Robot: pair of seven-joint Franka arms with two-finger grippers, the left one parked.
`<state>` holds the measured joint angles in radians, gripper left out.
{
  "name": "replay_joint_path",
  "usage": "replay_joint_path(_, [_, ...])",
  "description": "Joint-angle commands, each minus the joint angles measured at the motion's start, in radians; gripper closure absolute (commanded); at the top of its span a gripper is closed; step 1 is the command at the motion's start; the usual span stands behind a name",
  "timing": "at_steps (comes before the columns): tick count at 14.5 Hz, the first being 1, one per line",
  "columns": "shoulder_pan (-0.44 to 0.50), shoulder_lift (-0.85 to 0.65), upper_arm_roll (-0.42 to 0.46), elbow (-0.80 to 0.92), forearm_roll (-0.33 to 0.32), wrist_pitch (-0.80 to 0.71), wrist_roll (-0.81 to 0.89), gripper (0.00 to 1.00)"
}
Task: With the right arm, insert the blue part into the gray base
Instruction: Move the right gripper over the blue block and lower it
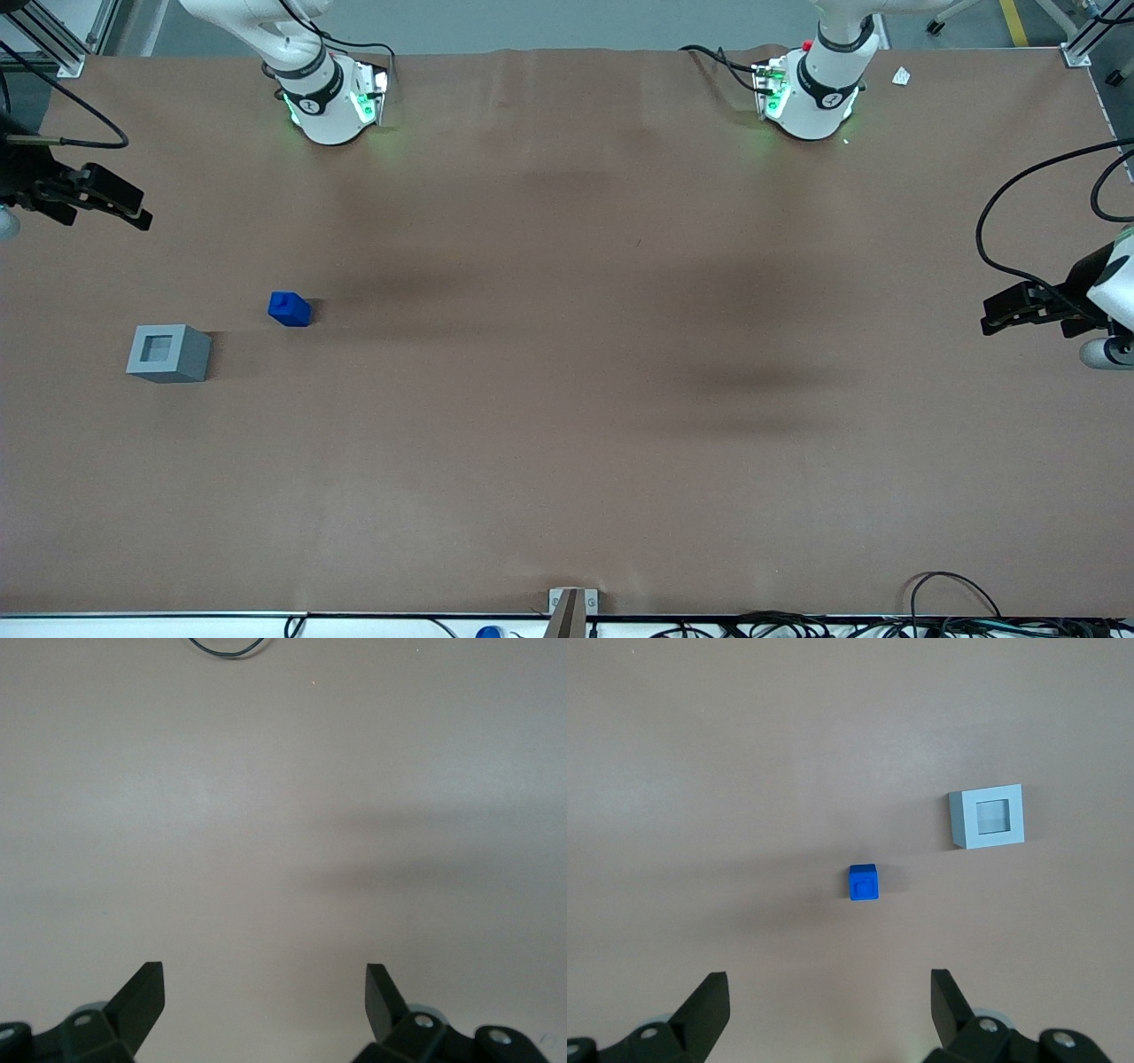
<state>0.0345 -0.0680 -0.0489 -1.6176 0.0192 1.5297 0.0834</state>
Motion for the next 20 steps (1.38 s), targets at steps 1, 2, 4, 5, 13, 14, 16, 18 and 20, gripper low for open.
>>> replay_joint_path(1, [0.004,-0.016,-0.002,-0.005,0.005,-0.009,0.006,0.00])
replay_joint_path(2, [0.002,-0.016,-0.002,-0.004,0.004,-0.009,0.004,0.00])
replay_joint_path(4, [0.002,-0.015,-0.002,0.007,-0.001,-0.008,0.006,0.00])
replay_joint_path(5, [0.001,-0.013,-0.002,0.007,0.002,-0.003,0.006,0.00])
replay_joint_path(13, [0.038,0.002,0.000,-0.255,0.005,0.127,0.006,0.01])
replay_joint_path(14, [0.038,-0.001,0.000,-0.290,0.005,0.154,0.006,0.03])
replay_joint_path(16, [0.035,-0.007,-0.002,-0.362,0.005,0.210,0.006,0.04])
replay_joint_path(18, [0.031,-0.009,-0.002,-0.424,0.005,0.265,0.006,0.04])
replay_joint_path(20, [0.028,-0.009,-0.003,-0.497,0.005,0.343,0.004,0.04])
